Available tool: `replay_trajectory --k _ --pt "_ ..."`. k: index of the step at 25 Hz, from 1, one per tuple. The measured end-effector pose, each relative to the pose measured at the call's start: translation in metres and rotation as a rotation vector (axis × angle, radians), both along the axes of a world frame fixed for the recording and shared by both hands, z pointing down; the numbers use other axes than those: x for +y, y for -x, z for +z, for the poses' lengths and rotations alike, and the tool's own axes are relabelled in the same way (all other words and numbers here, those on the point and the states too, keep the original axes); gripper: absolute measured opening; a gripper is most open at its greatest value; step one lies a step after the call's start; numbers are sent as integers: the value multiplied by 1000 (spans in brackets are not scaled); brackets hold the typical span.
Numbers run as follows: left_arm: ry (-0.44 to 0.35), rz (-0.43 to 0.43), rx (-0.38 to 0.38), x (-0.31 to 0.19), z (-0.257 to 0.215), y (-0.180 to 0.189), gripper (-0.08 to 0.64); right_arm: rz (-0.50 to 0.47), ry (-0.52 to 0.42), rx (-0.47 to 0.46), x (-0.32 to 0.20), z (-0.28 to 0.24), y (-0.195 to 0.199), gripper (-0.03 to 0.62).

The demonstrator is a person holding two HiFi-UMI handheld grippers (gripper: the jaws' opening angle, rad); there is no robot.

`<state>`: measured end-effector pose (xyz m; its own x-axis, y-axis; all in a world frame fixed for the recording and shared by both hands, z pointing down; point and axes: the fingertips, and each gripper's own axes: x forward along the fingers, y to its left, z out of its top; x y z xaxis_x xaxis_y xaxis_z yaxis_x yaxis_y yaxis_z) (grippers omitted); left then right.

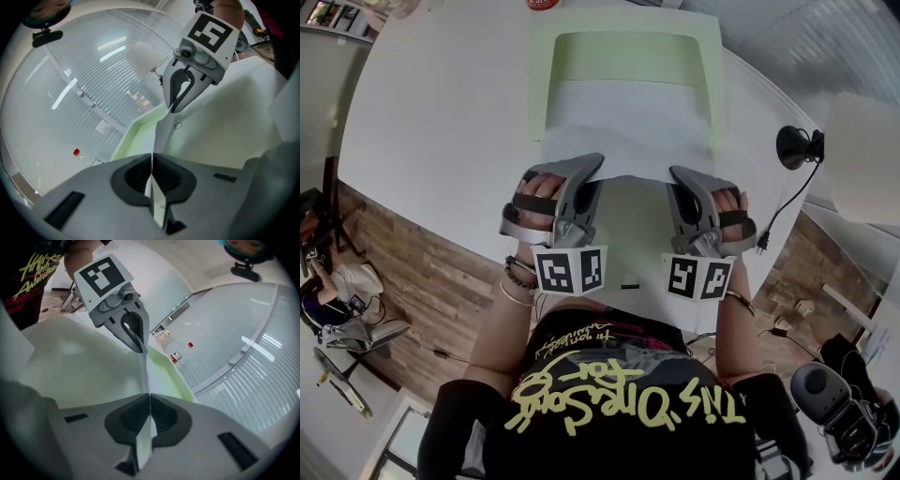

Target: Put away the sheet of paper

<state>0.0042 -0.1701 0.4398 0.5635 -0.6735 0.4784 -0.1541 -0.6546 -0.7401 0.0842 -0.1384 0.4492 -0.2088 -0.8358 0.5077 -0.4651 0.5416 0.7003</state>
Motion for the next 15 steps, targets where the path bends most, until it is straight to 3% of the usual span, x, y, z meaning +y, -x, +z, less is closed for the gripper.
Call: replay_trajectory --k 15 --pt "-14 -9 -7 -13 1 -2 8 -2 -10 17 -15 1 -3 8"
